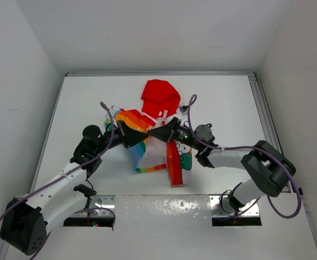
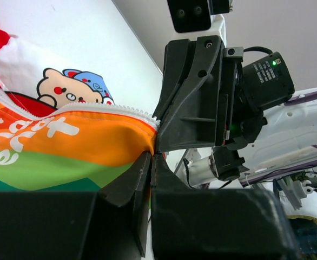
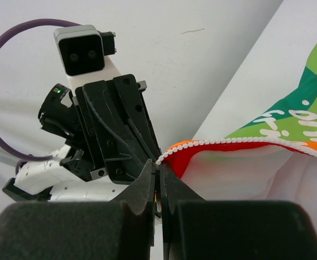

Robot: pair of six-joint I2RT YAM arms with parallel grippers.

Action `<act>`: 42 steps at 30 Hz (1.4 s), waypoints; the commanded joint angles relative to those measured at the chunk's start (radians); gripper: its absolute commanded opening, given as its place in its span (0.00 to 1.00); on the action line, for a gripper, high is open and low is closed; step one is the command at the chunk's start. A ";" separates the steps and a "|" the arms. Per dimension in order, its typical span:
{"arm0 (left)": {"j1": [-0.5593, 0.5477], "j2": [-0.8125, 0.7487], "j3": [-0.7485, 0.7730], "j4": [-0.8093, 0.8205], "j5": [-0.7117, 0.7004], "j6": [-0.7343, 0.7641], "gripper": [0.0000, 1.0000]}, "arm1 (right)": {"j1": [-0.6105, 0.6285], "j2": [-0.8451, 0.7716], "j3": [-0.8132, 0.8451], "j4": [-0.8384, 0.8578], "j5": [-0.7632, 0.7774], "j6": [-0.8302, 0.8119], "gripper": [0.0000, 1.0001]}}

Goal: Zip up the jacket

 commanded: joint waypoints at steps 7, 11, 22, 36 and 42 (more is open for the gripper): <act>-0.035 0.046 -0.011 0.135 0.032 -0.032 0.16 | -0.001 0.001 0.016 0.060 -0.007 0.001 0.00; -0.035 0.049 -0.004 0.132 0.033 -0.026 0.13 | 0.001 0.001 0.021 0.057 -0.009 -0.002 0.00; -0.035 -0.067 0.006 -0.033 -0.193 0.058 0.00 | -0.002 -0.061 -0.005 -0.078 0.031 -0.073 0.26; -0.044 -0.172 -0.060 -0.035 -0.378 0.172 0.00 | 0.062 -0.516 0.013 -1.194 0.309 -0.503 0.00; -0.098 -0.158 -0.074 -0.035 -0.334 0.215 0.00 | 0.244 -0.505 0.062 -1.503 0.428 -0.558 0.00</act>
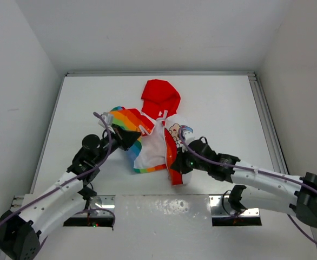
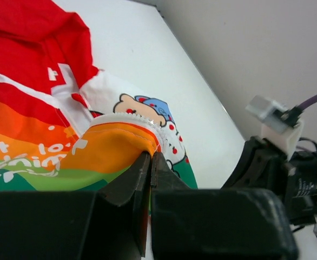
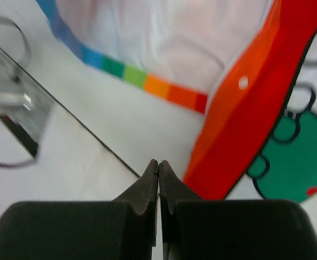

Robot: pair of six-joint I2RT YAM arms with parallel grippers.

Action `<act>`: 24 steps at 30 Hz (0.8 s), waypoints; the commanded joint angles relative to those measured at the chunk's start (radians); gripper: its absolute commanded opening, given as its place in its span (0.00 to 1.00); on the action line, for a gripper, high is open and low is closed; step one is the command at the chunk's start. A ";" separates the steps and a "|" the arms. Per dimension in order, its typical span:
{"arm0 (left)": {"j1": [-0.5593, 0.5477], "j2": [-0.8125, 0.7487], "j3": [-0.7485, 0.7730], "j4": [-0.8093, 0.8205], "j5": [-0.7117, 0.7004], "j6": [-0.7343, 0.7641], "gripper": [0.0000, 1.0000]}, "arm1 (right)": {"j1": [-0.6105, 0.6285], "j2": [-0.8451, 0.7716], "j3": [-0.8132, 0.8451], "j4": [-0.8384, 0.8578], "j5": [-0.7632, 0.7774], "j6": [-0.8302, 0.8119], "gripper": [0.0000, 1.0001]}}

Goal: Zip up the jacket

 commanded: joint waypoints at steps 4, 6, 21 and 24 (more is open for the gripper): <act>-0.078 0.004 0.003 0.022 0.055 0.047 0.00 | 0.174 0.062 0.091 -0.266 0.185 -0.061 0.00; -0.084 0.003 0.006 -0.014 0.063 0.039 0.00 | 0.213 0.096 0.107 -0.311 0.285 -0.055 0.00; -0.094 -0.034 -0.014 -0.082 0.020 0.021 0.00 | 0.229 0.329 0.131 -0.271 0.284 -0.018 0.52; -0.095 -0.023 -0.014 -0.071 0.026 0.021 0.00 | 0.229 0.370 0.142 -0.294 0.331 -0.003 0.48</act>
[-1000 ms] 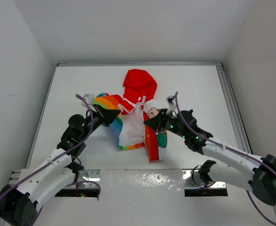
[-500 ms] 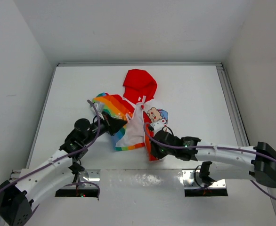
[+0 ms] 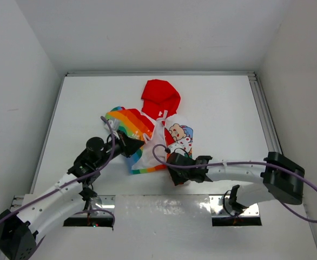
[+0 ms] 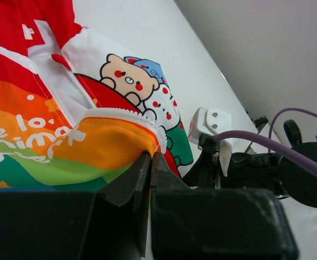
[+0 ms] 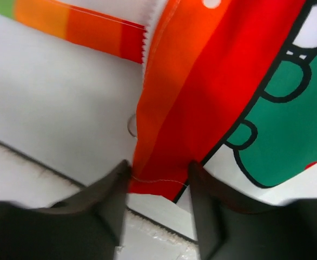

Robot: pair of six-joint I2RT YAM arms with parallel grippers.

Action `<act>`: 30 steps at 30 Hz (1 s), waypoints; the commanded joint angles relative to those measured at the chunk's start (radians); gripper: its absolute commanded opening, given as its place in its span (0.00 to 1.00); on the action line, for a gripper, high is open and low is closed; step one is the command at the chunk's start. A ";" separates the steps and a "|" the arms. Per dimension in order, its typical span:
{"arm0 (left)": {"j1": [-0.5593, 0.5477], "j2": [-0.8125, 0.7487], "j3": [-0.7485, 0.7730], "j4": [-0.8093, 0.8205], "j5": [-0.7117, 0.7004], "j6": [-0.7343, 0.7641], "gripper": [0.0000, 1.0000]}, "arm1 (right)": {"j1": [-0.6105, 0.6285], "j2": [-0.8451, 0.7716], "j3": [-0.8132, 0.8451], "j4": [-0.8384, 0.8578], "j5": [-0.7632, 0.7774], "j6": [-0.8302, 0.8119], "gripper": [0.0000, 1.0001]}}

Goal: Zip up the jacket

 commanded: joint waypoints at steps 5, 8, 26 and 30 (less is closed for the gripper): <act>-0.012 0.013 -0.007 0.061 0.011 -0.006 0.00 | 0.006 0.030 0.025 0.026 0.087 0.058 0.08; -0.010 0.011 0.000 0.052 0.011 -0.003 0.00 | 0.006 -0.008 0.019 0.104 0.052 0.043 0.00; -0.010 0.017 0.029 0.027 0.005 -0.009 0.00 | -0.051 -0.108 -0.228 0.275 -0.077 0.191 0.19; -0.010 0.017 0.030 0.022 0.007 -0.008 0.00 | -0.049 -0.152 -0.216 0.177 0.026 0.191 0.28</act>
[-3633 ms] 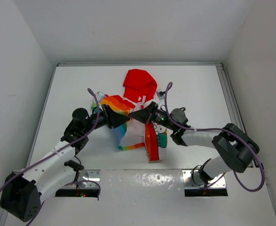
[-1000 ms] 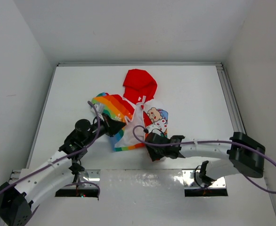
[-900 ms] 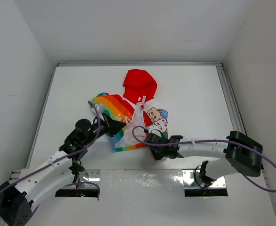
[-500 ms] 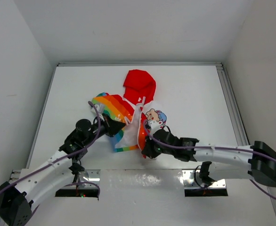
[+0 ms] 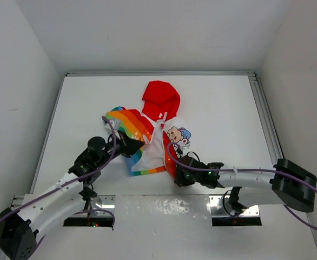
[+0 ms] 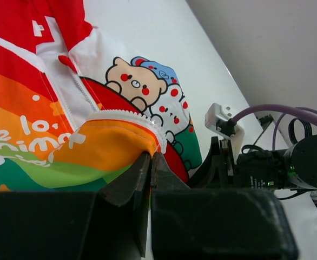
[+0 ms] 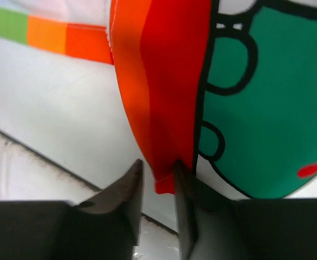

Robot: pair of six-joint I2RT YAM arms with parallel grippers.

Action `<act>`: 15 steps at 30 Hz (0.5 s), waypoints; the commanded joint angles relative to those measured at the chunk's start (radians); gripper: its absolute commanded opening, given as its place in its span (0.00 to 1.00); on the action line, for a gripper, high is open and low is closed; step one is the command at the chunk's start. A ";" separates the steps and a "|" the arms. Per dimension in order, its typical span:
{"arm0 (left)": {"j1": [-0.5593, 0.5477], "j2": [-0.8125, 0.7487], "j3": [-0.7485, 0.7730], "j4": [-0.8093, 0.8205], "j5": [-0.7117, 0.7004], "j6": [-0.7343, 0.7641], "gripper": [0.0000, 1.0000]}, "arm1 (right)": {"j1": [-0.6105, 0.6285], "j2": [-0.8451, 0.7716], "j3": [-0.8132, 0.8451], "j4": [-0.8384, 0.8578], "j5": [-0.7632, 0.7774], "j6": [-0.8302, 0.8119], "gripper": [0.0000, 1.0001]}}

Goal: Zip up the jacket

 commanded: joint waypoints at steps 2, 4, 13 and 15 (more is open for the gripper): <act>-0.010 -0.003 0.021 0.049 0.015 -0.013 0.00 | 0.000 -0.051 0.026 -0.125 0.152 0.001 0.36; -0.010 0.012 0.024 0.049 0.018 -0.011 0.00 | 0.000 -0.052 0.052 -0.150 0.159 -0.005 0.39; -0.012 0.017 0.021 0.066 0.023 -0.013 0.00 | 0.039 -0.066 0.134 -0.285 0.243 -0.060 0.40; -0.012 0.018 0.023 0.060 0.024 -0.013 0.00 | 0.039 -0.048 0.143 -0.311 0.266 -0.061 0.40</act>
